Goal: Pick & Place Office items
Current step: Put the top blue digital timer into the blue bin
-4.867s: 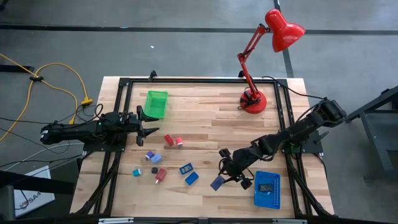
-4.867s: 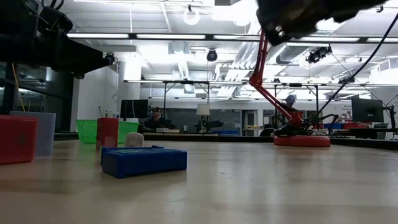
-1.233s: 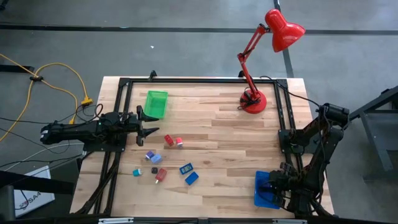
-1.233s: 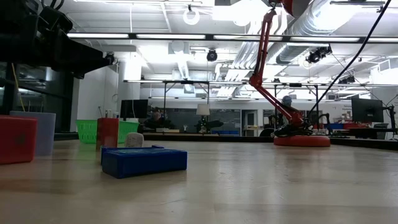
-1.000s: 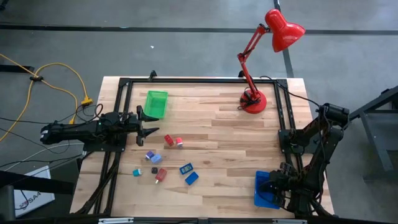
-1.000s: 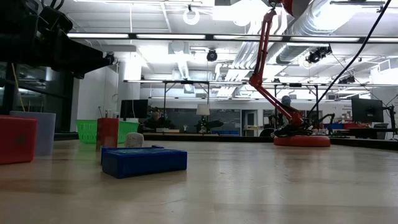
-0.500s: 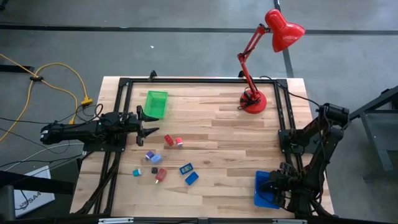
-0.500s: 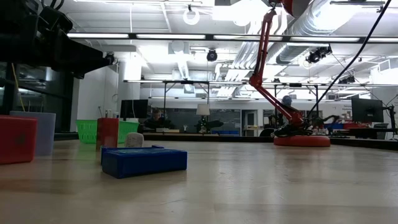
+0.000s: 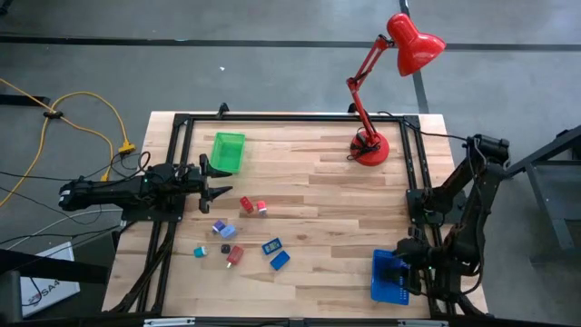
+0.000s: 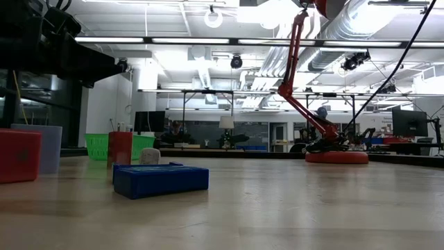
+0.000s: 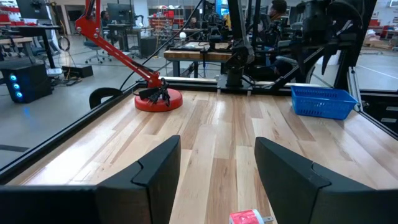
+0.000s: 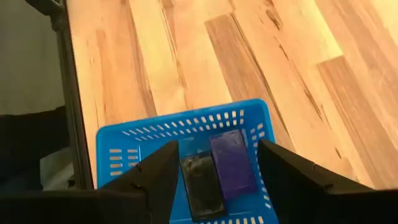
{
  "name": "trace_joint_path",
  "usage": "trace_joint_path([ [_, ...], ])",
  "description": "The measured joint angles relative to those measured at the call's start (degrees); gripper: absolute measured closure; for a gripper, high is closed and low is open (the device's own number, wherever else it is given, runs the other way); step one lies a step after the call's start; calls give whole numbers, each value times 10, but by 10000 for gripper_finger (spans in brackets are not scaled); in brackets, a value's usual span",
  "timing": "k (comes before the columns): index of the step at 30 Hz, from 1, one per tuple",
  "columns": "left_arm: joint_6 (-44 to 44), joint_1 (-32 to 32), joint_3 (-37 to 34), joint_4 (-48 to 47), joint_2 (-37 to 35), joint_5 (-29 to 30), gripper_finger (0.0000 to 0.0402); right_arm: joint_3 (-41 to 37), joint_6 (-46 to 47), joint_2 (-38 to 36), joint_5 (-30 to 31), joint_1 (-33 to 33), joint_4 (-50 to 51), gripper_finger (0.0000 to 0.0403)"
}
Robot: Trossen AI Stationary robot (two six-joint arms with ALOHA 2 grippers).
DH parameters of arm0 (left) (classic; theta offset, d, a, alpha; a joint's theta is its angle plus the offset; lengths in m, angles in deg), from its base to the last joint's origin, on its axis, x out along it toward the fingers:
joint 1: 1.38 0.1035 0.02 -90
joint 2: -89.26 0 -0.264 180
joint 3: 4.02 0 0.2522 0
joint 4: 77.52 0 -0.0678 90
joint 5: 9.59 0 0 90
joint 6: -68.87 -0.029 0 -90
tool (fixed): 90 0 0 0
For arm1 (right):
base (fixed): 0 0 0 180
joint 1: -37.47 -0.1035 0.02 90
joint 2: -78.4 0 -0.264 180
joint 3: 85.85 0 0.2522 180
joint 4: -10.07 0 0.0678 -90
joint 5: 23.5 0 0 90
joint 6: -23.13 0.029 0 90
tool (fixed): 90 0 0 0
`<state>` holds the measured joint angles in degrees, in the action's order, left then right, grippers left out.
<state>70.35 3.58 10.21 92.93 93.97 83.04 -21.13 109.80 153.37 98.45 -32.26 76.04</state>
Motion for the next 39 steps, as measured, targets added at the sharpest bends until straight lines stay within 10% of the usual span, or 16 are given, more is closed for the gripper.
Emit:
trace_joint_path([
  [22,0,0,0,0,0,0,202,0,-91,-1,67,15,-66,199],
  [39,0,0,0,0,0,0,202,0,-380,-1,17,148,-233,199],
])
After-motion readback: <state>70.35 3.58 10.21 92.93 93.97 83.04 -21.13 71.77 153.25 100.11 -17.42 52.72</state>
